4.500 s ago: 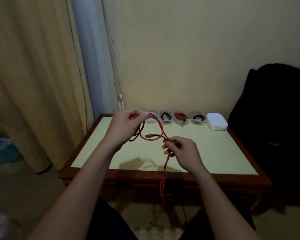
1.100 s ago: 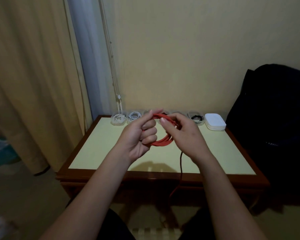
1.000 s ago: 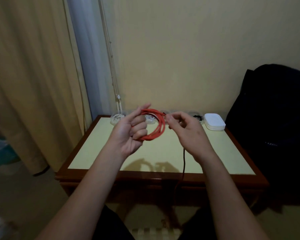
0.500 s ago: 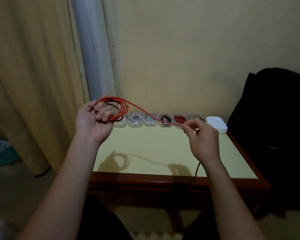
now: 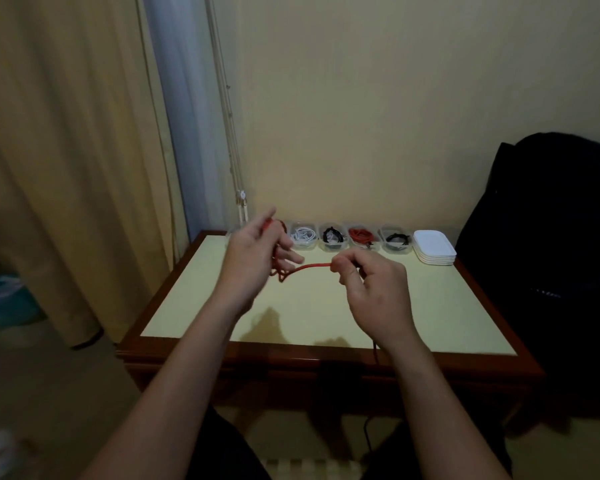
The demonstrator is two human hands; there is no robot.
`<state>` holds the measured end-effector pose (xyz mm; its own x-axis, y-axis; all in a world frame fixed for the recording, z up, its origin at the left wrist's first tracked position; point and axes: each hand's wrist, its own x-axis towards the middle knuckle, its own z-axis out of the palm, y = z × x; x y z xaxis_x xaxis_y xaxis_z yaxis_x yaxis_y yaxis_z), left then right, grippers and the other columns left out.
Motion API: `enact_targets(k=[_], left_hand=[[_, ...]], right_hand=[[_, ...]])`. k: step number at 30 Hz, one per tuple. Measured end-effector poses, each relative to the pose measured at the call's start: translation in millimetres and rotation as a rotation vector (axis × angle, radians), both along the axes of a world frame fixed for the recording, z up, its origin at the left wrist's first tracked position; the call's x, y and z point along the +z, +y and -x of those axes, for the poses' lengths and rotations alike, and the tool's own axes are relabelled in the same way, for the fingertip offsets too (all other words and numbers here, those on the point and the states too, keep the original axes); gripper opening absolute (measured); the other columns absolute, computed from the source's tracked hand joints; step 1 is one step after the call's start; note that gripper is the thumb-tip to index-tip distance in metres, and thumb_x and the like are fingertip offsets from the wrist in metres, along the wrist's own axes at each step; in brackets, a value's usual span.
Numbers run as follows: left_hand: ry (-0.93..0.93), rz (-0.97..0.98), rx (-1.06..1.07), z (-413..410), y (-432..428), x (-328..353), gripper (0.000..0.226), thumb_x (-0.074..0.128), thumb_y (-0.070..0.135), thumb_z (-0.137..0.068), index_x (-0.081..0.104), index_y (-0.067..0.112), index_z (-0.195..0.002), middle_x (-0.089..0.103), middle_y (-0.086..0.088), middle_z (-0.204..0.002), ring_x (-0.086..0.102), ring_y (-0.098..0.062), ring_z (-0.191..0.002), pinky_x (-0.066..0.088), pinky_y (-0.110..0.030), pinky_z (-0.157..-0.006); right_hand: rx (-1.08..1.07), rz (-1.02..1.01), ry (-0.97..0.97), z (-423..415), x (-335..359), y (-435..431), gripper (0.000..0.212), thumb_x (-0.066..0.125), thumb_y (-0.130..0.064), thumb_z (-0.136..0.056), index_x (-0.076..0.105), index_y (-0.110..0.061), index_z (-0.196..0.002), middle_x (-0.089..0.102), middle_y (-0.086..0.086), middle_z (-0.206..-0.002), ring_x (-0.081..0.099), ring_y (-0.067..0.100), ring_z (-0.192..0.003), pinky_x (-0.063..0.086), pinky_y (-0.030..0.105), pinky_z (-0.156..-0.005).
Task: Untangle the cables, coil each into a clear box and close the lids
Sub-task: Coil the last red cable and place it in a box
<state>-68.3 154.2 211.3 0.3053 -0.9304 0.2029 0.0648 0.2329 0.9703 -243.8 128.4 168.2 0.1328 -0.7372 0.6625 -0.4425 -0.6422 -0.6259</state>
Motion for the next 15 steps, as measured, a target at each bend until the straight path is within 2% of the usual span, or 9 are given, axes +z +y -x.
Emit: enact_targets(k=[3,7,9,12,15], left_hand=[[-0.102,-0.033,-0.104,16,6,-9,0.046,0.043,0.011,-0.106,0.037,0.014,-0.152,0.062,-0.012,-0.081,0.067,-0.013,-0.057,0.049,-0.02,-0.049],[-0.149,-0.075,-0.236,27,7,-17,0.042,0.042,0.011,-0.106,0.044,0.014,-0.148,0.063,-0.002,-0.07,0.06,-0.015,-0.048,0.044,-0.024,-0.05],[-0.027,-0.093,-0.308,32,7,-21,0.038,0.042,0.011,-0.106,0.05,0.01,-0.143,0.056,0.001,-0.064,0.05,-0.014,-0.041,0.038,-0.028,-0.051],[0.299,-0.129,-0.406,36,8,-19,0.035,0.041,0.013,-0.105,0.055,0.004,-0.136,0.041,0.002,-0.062,0.029,-0.007,-0.037,0.031,-0.022,-0.041],[0.472,-0.136,-0.459,36,8,-16,0.039,0.049,0.02,-0.1,0.057,0.001,-0.133,0.03,0.005,-0.06,0.02,-0.003,-0.036,0.019,-0.017,-0.036]], right_hand=[[-0.014,-0.016,-0.054,-1,2,3,0.02,0.063,-0.014,-0.099,0.071,-0.014,-0.081,0.056,-0.017,-0.06,0.055,-0.003,-0.061,0.033,0.008,-0.056],[-0.009,-0.062,-0.112,0,1,3,0.02,0.063,-0.019,-0.1,0.071,-0.019,-0.081,0.06,-0.011,-0.06,0.055,0.002,-0.058,0.034,0.011,-0.054],[-0.001,-0.089,-0.169,0,2,3,0.017,0.063,-0.023,-0.1,0.072,-0.021,-0.085,0.065,-0.01,-0.065,0.057,0.004,-0.06,0.038,0.014,-0.055],[-0.026,-0.119,-0.215,-3,1,3,0.016,0.064,-0.036,-0.098,0.071,-0.023,-0.091,0.067,-0.01,-0.082,0.057,0.002,-0.069,0.037,0.012,-0.06],[-0.039,-0.254,-0.229,-4,2,5,0.031,0.06,-0.054,-0.093,0.065,-0.027,-0.109,0.064,-0.014,-0.103,0.058,-0.003,-0.087,0.039,0.011,-0.072]])
